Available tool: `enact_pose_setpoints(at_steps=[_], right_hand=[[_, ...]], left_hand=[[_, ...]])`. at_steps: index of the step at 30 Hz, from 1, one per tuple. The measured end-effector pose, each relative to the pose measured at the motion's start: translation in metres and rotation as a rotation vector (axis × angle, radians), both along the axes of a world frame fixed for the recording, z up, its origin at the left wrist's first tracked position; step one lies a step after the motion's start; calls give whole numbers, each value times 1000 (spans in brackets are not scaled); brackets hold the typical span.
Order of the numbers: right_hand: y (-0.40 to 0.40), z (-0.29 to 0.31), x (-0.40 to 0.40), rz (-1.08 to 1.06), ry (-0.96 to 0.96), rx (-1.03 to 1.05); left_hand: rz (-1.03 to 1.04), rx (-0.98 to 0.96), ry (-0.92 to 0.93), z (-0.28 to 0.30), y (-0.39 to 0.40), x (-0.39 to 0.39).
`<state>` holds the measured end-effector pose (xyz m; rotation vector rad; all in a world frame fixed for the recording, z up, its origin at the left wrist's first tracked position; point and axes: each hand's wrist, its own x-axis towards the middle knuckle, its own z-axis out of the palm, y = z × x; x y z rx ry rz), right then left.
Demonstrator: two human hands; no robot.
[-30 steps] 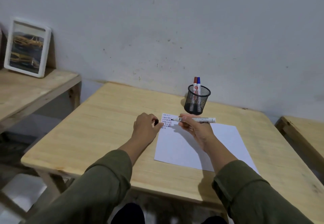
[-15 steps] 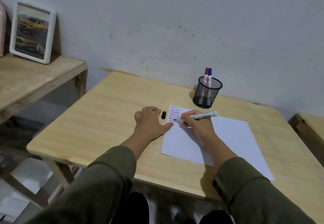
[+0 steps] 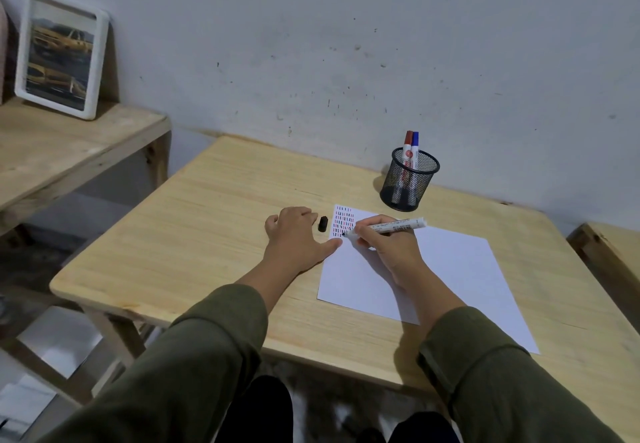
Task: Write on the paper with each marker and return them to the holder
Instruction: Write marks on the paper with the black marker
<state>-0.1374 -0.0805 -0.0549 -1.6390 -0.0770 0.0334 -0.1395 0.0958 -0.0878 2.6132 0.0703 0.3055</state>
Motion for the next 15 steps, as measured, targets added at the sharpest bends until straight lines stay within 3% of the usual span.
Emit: enact_pose_setpoints(at_steps=[15], right_hand=[[1,1,0,-1,-9,-41]], left_hand=[[9,-13,-6,0,0,0]])
